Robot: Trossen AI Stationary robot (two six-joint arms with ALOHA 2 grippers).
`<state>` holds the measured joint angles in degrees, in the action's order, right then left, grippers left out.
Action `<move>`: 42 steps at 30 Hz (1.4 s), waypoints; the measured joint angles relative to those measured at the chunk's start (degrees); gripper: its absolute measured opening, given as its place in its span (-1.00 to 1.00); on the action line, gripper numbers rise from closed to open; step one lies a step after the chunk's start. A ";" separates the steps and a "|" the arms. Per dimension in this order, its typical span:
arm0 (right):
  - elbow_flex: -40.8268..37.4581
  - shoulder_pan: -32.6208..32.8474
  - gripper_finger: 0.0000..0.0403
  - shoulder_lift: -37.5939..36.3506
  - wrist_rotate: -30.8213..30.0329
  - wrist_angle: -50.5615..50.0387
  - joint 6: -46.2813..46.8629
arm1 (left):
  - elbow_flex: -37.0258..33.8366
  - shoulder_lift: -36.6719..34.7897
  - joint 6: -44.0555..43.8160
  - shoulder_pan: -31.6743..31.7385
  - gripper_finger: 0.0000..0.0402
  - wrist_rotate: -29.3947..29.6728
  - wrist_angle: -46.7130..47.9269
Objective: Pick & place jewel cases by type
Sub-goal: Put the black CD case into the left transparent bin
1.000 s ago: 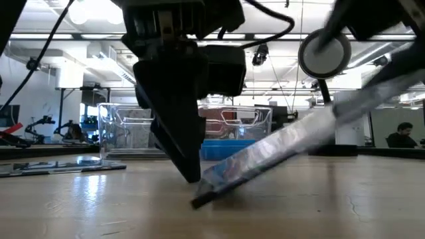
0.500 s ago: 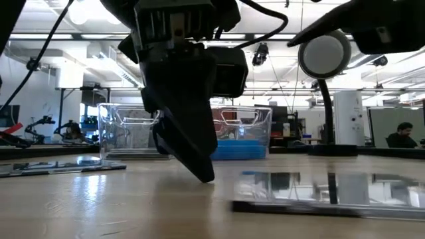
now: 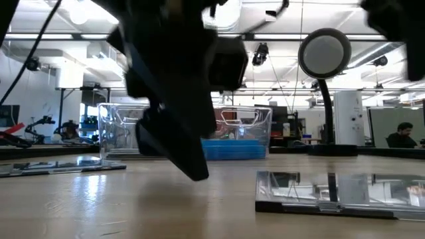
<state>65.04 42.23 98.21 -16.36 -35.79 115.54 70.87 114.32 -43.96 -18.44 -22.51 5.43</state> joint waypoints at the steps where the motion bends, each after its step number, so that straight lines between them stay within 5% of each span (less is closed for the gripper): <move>1: -0.27 0.68 0.15 -0.05 0.22 0.03 1.31 | 0.00 0.00 -0.86 -0.96 -0.11 0.21 -1.35; 9: -3.56 3.16 0.15 2.46 3.02 4.69 7.85 | 0.00 0.00 -2.54 -3.57 -0.11 10.55 -5.02; 22: -3.49 0.91 0.14 8.50 3.17 9.83 7.56 | 0.02 2.81 -3.07 -2.50 -0.11 11.74 -8.50; 42: -0.92 -2.31 0.13 2.98 -2.70 14.14 -6.91 | -2.03 5.42 0.31 -4.55 -0.11 12.70 -4.87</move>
<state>64.12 39.92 101.20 -19.06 -21.65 108.63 68.84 119.74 -43.64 -22.99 -9.81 0.57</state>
